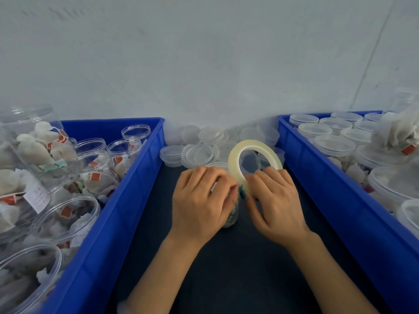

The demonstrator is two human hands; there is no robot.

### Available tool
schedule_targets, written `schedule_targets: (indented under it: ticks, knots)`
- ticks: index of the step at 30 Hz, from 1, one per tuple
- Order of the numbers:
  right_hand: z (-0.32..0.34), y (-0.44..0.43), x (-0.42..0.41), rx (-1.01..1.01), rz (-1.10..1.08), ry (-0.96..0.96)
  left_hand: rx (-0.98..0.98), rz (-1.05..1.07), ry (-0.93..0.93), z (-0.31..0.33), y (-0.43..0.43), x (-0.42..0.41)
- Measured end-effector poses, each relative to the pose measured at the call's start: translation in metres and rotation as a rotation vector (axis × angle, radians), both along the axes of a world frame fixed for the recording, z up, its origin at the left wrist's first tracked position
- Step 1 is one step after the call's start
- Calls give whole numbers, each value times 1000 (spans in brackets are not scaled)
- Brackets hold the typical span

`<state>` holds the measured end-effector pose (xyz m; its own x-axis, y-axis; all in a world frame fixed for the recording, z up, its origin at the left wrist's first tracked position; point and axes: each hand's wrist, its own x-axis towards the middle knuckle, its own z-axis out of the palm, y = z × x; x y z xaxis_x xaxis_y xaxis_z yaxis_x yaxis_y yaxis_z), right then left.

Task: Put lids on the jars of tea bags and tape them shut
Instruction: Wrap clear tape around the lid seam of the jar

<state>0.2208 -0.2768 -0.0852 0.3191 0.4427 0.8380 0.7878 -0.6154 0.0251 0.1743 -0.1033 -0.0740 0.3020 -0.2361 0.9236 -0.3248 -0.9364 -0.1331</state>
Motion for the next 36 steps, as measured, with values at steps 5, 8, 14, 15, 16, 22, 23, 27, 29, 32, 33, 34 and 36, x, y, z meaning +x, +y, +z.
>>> schedule_targets:
  ticks: [5,8,14,15,16,22,23,27,29,32,33,34,36]
  knots:
    - [-2,-10,9,-57,-30,-52,51,108,-61,2,3,-1]
    - [-6,-20,17,-69,-60,-105,82,112,-30,-1,4,-6]
    - [-11,-39,27,7,-174,-138,89,48,45,-7,7,-19]
    - [-11,-41,28,11,-177,-115,73,51,66,-8,11,-20]
    - [-12,-42,30,11,-180,-89,55,57,87,-8,15,-21]
    - [-14,-38,32,37,-353,-22,-40,104,181,-16,34,-23]
    - [-14,-37,32,45,-373,-6,-48,102,191,-17,35,-24]
    - [-14,-33,30,50,-378,44,-72,90,224,-20,38,-23]
    - [-14,-32,29,52,-379,41,-85,86,232,-21,39,-22]
    - [-14,-29,28,54,-383,55,-107,93,252,-24,42,-19]
    - [-14,-28,28,56,-385,61,-117,94,263,-25,42,-17]
    - [-14,-27,27,59,-387,64,-127,96,275,-25,43,-16]
    - [-13,-24,27,61,-387,72,-136,104,302,-26,43,-12]
